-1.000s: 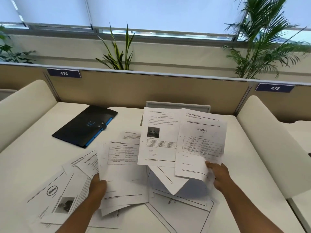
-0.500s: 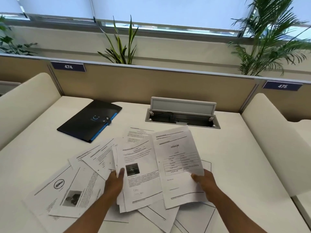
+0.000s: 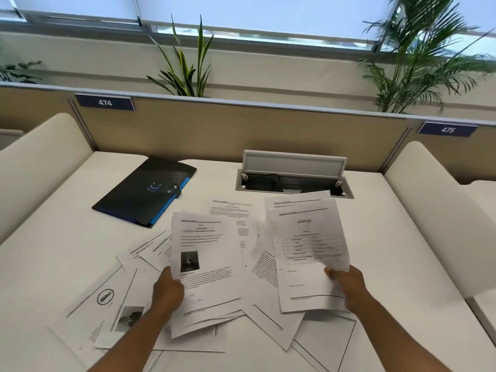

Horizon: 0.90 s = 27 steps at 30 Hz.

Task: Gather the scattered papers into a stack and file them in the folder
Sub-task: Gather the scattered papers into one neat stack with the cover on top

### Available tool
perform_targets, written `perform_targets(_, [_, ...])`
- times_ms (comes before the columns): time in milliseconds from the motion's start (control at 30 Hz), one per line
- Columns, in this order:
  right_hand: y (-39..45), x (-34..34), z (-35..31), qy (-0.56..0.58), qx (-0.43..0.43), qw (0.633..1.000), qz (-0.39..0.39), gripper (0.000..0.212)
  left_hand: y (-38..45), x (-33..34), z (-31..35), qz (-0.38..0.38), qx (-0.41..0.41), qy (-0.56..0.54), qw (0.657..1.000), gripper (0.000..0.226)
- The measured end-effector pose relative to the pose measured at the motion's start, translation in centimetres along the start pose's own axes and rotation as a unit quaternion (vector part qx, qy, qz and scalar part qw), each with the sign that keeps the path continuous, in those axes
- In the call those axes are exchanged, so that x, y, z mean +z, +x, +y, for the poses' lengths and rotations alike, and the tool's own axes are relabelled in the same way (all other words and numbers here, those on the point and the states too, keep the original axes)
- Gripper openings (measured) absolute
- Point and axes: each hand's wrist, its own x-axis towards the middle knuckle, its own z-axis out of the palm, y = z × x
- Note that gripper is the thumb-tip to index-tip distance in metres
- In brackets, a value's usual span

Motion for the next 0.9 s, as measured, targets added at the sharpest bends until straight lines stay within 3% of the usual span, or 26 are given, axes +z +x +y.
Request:
perform_targets(367, [-0.8, 1.8, -5.6, 0.03, -0.037, 0.998, -0.05, 0.031, 2.2, -5.2, -1.1, 0.039, -0.008, 0.006, 0.999, 0.044])
perform_targets(633, [-4.2, 8.4, -4.4, -0.016, -0.029, 0.994, -0.101, 0.032, 1.5, -2.8, 0.1, -0.062, 0.029, -0.08, 0.994, 0.045])
perform_targets(900, [-7.0, 15.4, -1.3, -0.038, 0.016, 0.994, -0.098, 0.032, 2.1, -1.0, -0.1, -0.064, 0.021, -0.057, 0.996, 0.038])
